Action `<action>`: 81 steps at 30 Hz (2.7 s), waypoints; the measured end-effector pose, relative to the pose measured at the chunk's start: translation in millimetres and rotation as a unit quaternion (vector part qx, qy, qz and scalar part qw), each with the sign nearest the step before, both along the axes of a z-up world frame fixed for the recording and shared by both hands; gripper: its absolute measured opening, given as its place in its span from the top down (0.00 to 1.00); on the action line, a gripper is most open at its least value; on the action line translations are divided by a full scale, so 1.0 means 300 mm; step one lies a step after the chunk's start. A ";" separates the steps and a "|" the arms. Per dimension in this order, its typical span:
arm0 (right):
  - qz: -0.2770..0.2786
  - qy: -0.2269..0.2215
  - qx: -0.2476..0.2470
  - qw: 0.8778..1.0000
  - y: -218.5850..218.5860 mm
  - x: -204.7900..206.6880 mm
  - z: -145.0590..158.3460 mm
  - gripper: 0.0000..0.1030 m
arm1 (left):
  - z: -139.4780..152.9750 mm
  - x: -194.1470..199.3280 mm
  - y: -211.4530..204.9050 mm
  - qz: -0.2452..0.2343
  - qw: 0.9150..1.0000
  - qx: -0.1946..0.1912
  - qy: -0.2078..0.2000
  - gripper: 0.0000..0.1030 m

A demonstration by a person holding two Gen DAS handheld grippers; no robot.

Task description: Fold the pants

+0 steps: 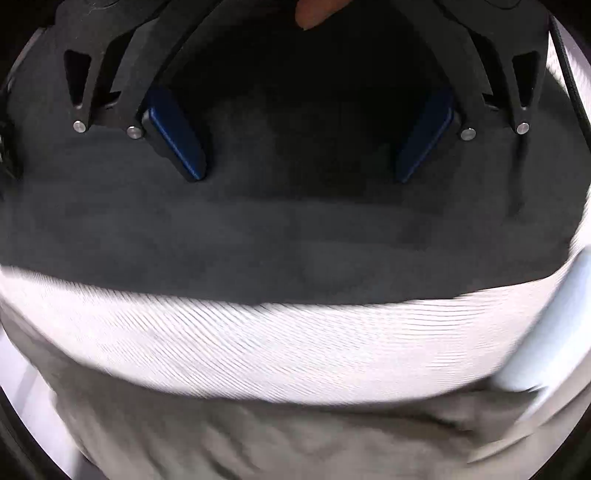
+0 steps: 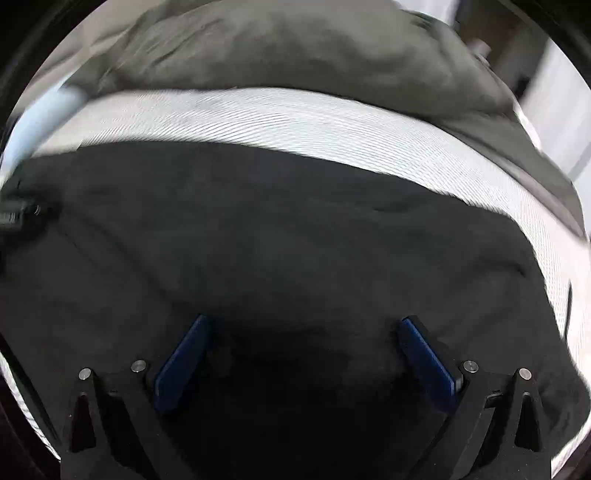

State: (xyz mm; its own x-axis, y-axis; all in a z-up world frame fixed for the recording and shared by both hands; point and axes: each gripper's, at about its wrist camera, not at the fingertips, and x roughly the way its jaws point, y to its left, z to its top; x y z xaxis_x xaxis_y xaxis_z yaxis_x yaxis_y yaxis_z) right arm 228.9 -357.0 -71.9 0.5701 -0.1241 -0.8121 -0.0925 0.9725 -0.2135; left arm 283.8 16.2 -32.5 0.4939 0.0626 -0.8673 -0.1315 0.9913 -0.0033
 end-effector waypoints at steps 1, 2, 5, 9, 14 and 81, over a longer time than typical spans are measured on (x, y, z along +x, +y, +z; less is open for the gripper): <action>-0.022 -0.004 -0.020 1.000 -0.035 -0.003 -0.002 0.00 | 0.018 -0.003 0.034 0.016 1.000 -0.011 -0.011 0.00; -0.039 -0.004 -0.025 0.999 -0.072 -0.005 -0.004 0.00 | 0.036 -0.001 0.068 0.029 0.999 -0.016 -0.020 0.01; -0.083 -0.009 0.020 0.996 -0.155 -0.009 0.004 0.00 | 0.039 0.025 0.120 0.045 0.999 -0.018 -0.023 0.01; -0.057 -0.033 0.019 0.998 -0.114 -0.014 0.049 0.00 | 0.037 0.030 0.049 0.038 0.995 -0.094 0.003 0.01; -0.018 -0.030 0.067 0.997 -0.050 -0.004 0.052 0.00 | 0.066 0.071 -0.356 -0.131 0.990 -0.056 -0.005 0.01; 0.075 -0.031 0.013 0.997 -0.093 -0.303 -0.004 0.00 | -0.072 -0.256 -0.318 -0.130 0.991 -0.005 -0.001 0.00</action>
